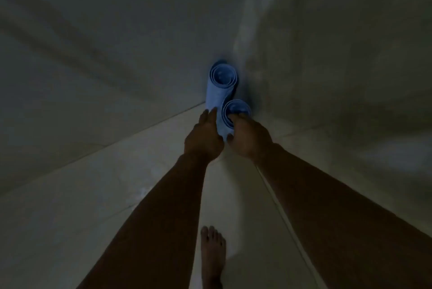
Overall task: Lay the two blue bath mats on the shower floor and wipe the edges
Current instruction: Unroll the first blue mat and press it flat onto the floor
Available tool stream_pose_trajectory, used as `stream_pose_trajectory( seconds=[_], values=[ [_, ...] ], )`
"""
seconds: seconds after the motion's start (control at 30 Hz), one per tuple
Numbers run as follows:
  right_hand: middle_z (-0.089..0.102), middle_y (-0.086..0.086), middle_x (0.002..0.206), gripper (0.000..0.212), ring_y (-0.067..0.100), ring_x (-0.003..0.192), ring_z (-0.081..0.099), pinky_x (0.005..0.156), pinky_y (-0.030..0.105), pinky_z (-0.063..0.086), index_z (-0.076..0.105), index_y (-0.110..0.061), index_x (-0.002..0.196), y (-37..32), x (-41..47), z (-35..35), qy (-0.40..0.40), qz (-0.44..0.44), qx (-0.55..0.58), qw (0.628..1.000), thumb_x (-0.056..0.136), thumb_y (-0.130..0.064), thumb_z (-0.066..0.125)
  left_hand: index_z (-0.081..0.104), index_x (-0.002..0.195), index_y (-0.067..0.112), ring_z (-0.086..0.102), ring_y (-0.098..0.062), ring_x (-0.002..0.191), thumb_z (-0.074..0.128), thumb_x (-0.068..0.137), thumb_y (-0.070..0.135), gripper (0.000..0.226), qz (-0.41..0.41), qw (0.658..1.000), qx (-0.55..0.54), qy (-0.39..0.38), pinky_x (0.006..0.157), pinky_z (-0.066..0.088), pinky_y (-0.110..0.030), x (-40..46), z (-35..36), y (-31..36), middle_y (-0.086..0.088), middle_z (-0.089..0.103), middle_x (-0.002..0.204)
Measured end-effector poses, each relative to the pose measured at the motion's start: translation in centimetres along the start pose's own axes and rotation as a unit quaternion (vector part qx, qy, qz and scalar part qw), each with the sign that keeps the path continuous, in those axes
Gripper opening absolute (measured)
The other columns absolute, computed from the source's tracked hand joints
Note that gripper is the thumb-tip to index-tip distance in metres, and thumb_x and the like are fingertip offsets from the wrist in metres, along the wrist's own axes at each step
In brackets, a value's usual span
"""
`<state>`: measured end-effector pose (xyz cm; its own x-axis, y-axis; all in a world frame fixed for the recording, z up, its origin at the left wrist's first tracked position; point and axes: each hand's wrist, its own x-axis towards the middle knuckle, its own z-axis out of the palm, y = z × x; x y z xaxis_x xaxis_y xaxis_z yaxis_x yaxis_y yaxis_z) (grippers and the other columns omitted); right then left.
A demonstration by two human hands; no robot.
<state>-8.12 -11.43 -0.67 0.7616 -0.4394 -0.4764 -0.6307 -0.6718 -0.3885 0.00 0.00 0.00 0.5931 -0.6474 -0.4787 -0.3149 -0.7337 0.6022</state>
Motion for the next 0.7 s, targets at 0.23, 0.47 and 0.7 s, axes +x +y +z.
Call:
stream_pose_trajectory(
  seconds=[0.23,0.47,0.7],
  values=[
    [0.064,0.011,0.118,0.025,0.03,0.105,0.064,0.083,0.034,0.051,0.065,-0.013,0.12,3.8,1.6,5.4,0.063,0.011,-0.014,0.998,0.097,-0.02,0.058,0.022,0.161,0.015,0.04,-0.02,0.144,0.048,0.081,0.032,0.086,0.009,0.974,-0.221,-0.04,0.116,0.033,-0.026,2.9,4.3,-2.1,-0.009,0.04,0.159],
    [0.071,0.008,0.103,0.031,0.026,0.091,0.068,0.073,0.025,0.042,0.072,-0.013,0.112,2.8,-3.6,6.2,0.057,-0.087,-0.023,0.994,0.1,-0.034,0.051,0.008,0.163,0.03,0.029,-0.027,0.15,0.066,0.091,0.014,0.094,0.008,0.99,-0.135,-0.047,0.12,0.034,-0.049,-3.2,2.6,-3.6,-0.005,0.013,0.17],
    [0.074,0.005,0.102,0.025,0.024,0.091,0.069,0.075,0.033,0.055,0.071,-0.019,0.112,-9.7,-13.9,2.2,-0.015,-0.108,-0.005,0.994,0.099,-0.033,0.056,0.03,0.159,0.018,0.046,-0.032,0.139,0.079,0.081,0.052,0.099,0.087,0.989,0.118,0.019,0.104,0.047,-0.046,-16.0,-8.7,-5.3,-0.009,0.05,0.152]
  ],
)
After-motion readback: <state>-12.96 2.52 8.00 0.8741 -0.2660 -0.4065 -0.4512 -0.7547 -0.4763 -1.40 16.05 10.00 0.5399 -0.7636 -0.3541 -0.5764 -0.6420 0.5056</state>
